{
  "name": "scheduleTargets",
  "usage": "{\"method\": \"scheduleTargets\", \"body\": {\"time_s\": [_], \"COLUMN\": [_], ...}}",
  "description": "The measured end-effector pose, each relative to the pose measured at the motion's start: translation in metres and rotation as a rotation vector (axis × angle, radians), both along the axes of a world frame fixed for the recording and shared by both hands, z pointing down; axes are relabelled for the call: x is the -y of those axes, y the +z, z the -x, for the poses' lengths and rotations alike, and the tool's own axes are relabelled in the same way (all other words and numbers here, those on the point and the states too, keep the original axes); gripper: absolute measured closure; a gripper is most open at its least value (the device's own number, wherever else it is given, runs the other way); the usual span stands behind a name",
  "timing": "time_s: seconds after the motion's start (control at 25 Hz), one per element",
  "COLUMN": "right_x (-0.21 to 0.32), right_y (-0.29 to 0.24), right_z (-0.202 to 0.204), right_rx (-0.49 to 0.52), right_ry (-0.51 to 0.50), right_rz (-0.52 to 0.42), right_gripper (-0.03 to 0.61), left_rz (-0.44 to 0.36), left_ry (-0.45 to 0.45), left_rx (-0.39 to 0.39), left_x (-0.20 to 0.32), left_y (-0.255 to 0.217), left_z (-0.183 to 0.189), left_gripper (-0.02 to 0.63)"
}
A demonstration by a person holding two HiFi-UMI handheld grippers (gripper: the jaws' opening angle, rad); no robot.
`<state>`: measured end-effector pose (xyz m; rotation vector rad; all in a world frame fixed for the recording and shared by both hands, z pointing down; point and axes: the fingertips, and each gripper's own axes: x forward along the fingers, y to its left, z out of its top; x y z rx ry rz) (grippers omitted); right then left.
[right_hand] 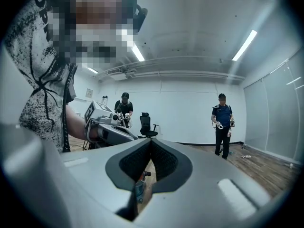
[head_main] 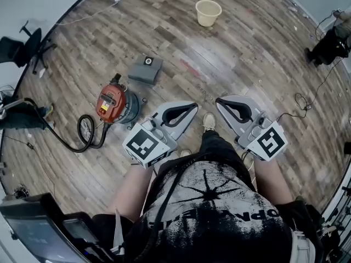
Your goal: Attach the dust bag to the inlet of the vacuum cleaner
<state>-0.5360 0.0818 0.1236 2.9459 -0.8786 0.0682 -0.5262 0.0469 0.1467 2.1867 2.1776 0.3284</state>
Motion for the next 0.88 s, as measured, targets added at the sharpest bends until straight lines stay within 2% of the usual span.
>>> {"method": "scheduleTargets", "body": {"time_s": [0.16,0.28,0.4,0.56,0.88], "right_x": [-0.025,-0.054,-0.074,-0.101,-0.168], "right_y": [0.004,-0.001,-0.006,-0.003,-0.001], "right_z": [-0.032,-0.068,-0.095,-0.118,-0.159], "right_rx": [0.02,0.023,0.003,0.002,-0.037], "right_ry": [-0.057,-0.086,-0.121,-0.174,-0.205], "right_rz": [0.007,-0.006,-0.007,0.007,-0.056], "right_gripper": [0.572,0.571,0.572,0.572,0.572], "left_rz": [0.001,-0.037,-0.015,0.001,-0.026], "left_ry": [-0.053,-0.091,-0.12,-0.156,-0.176], "left_rx": [-0.002,-0.039,-0.046,-0.045,-0.065], "left_x": [-0.024,-0.048,-0.07,-0.106,-0.18], "left_y": [-0.003,-0.005,-0.009,-0.011,-0.008], "left_z": [-0.032,-0.063,-0.087,-0.114,-0.161], "left_gripper": [0.609,0.609,0.609,0.609,0.609]}}
